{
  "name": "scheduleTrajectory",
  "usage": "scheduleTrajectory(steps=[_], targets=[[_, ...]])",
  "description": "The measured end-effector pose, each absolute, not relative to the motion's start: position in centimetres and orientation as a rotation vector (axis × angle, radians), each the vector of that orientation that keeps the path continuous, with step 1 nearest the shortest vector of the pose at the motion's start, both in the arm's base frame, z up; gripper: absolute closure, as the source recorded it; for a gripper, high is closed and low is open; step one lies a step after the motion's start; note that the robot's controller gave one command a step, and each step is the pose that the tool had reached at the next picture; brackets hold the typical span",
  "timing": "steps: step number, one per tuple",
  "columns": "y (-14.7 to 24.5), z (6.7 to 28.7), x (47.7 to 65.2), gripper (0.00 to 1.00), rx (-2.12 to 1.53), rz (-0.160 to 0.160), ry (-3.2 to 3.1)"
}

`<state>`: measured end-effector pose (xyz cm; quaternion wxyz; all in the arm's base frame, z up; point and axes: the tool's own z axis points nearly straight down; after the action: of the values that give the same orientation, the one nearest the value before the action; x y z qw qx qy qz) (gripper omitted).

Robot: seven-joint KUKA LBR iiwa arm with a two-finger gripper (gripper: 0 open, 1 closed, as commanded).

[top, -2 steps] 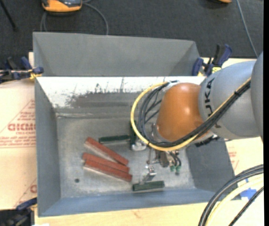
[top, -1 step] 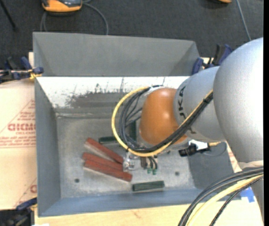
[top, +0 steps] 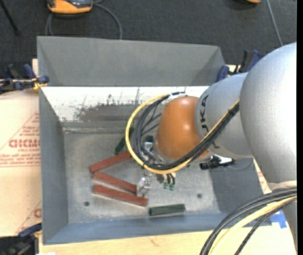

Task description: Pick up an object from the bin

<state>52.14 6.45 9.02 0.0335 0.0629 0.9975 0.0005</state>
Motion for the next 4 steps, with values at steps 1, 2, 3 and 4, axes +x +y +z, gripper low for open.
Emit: scheduleTrajectory(steps=[1,2,3,4], targets=[[6.79,8.66,50.80,1.00,0.185,0.000,3.126],[6.79,8.65,50.80,1.00,0.185,0.000,3.126],[6.56,8.97,50.68,1.00,0.188,0.004,3.126],[6.55,8.89,50.69,1.00,0.184,0.003,3.126]])
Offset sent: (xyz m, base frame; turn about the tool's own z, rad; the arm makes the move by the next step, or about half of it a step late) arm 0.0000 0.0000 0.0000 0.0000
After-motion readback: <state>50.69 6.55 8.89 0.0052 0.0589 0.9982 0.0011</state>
